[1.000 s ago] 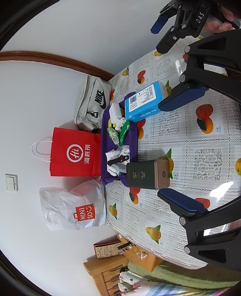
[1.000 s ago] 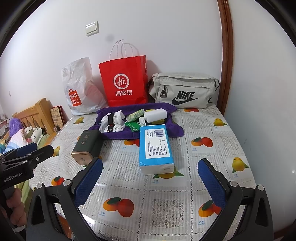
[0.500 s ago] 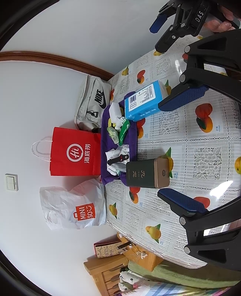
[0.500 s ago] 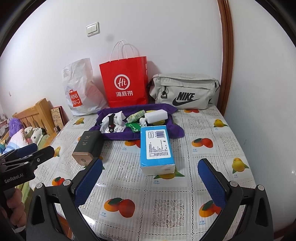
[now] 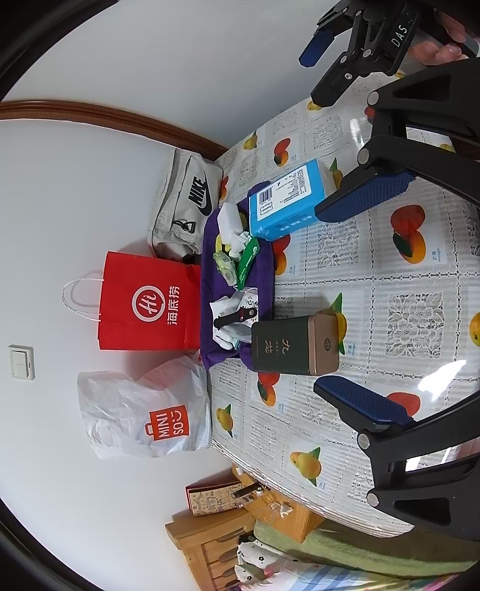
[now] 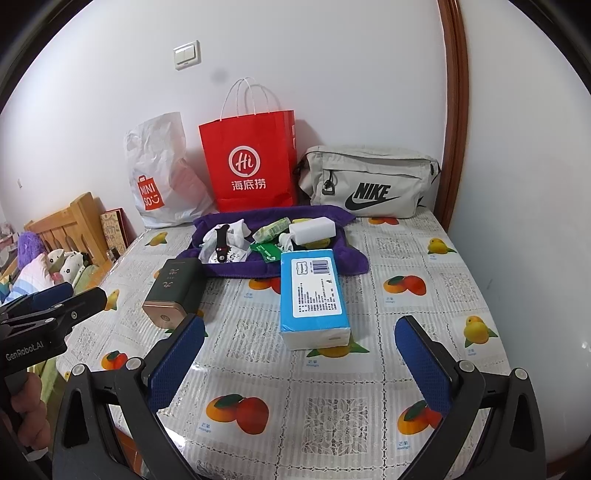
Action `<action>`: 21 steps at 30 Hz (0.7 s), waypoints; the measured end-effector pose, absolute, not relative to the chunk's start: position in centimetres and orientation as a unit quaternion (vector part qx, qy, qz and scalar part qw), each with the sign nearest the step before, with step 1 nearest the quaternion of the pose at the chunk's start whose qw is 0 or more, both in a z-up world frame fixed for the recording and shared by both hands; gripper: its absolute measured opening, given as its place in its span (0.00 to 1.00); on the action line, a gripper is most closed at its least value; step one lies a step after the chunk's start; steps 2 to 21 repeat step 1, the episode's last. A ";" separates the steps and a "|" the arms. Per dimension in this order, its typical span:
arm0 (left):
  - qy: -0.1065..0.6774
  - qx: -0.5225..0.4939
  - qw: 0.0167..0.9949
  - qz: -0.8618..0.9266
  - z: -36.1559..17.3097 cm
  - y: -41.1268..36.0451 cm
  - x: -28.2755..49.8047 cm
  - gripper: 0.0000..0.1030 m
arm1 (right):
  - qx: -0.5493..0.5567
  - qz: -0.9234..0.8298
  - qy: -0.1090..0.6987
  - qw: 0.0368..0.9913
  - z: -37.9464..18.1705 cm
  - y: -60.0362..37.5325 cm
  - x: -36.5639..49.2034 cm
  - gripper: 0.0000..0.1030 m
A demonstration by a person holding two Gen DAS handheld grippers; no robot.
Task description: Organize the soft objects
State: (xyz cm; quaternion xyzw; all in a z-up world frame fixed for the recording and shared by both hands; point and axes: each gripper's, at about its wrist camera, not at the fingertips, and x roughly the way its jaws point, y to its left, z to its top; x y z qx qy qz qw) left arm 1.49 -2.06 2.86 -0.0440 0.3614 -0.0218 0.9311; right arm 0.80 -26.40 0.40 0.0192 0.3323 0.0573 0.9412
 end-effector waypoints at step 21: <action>0.362 -0.044 0.931 -0.021 2.8 -2.1 1.6 0.82 | 0.019 0.057 0.333 0.941 0.3 -26.4 0.9 0.99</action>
